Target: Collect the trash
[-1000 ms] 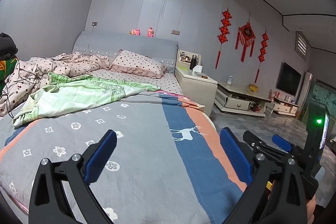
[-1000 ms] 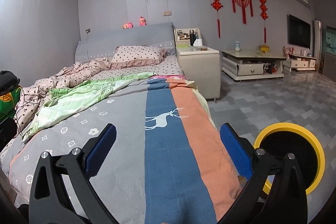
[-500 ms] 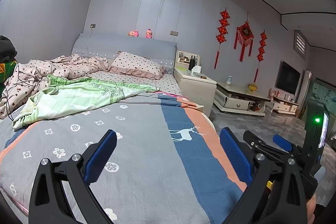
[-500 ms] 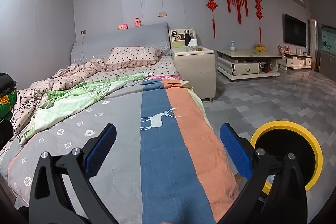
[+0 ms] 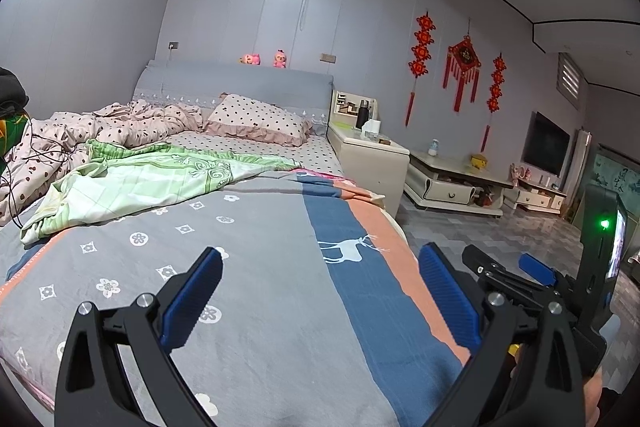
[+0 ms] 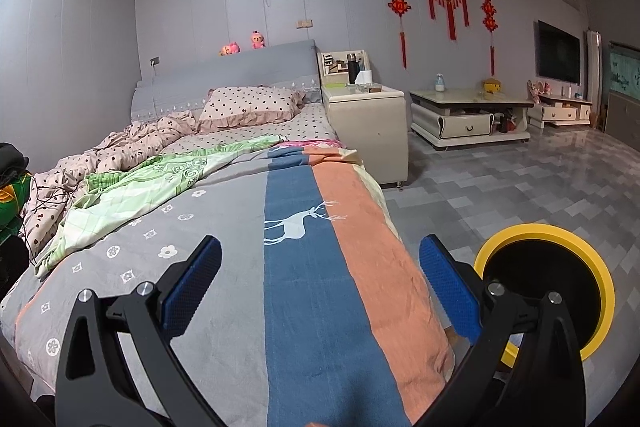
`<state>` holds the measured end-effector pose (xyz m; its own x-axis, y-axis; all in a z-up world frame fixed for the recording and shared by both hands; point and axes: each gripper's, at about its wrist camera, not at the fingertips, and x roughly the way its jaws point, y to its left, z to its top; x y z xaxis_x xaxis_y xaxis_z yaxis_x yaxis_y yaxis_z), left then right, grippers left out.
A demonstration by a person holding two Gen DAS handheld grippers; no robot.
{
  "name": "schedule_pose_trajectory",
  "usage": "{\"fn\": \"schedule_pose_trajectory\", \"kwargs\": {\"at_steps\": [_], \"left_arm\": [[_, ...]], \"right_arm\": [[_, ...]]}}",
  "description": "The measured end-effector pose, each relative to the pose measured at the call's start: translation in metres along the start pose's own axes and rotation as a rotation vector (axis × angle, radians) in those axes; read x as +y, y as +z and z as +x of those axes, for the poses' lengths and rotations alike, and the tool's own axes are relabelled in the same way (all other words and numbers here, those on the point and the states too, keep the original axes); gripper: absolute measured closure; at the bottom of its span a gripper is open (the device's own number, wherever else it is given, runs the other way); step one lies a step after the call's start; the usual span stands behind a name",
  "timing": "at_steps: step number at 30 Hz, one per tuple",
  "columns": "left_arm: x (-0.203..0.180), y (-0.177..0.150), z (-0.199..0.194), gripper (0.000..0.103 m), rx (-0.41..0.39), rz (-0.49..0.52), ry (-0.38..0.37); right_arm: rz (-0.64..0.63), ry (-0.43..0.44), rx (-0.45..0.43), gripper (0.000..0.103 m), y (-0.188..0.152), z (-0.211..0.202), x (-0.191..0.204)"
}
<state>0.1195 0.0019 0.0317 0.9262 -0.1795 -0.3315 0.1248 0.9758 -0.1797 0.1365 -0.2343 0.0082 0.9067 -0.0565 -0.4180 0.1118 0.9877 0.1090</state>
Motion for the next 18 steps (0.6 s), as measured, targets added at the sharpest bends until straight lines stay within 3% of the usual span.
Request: {"fn": "schedule_pose_trajectory", "kwargs": {"at_steps": [18], "left_arm": [[-0.0011,-0.0008,0.0011,0.008,0.005,-0.002,-0.004]], "right_arm": [[0.012,-0.003,0.026,0.008,-0.0056,0.0076,-0.0003]]}}
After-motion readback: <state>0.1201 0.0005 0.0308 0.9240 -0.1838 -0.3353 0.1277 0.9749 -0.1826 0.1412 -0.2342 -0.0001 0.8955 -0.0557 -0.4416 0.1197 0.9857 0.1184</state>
